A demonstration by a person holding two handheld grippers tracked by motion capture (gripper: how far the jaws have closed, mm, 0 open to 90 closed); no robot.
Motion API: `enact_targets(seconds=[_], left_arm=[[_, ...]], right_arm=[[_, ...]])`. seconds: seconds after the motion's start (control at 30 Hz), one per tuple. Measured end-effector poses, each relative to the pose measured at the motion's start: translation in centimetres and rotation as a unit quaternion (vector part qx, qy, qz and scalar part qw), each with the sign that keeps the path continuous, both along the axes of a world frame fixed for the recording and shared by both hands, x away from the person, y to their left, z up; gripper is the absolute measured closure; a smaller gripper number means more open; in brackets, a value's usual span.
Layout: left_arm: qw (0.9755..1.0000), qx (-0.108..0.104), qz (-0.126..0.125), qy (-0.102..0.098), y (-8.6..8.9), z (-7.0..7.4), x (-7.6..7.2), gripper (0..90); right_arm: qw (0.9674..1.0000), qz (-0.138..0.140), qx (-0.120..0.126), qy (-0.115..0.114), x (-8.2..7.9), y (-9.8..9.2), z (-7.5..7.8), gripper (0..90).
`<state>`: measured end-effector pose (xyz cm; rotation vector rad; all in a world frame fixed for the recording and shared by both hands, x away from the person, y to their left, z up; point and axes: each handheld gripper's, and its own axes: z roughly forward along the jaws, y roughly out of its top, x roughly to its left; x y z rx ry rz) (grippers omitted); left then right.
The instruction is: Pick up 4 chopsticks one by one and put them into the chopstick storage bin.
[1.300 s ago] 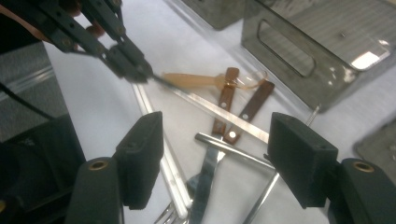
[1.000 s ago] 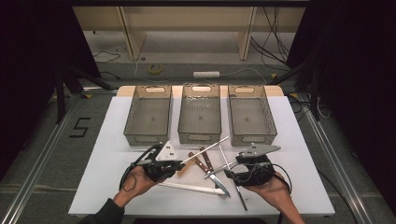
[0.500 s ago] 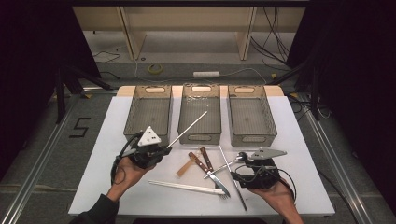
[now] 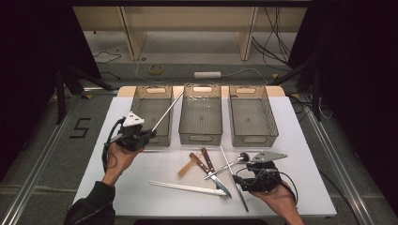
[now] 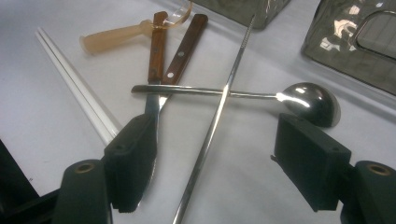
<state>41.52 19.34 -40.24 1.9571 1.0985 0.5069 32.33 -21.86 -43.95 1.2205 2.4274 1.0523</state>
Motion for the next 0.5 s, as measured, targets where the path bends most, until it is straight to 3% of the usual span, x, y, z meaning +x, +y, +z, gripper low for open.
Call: enact_targets(seconds=[0.5], left_arm=[[0.9975, -0.009, 0.066, 0.021, 2.4, -0.3, 4.6, 85.4]], right_arm=[[1.0, 0.0, 0.002, 0.003, -0.1, 0.0, -0.1, 30.6]])
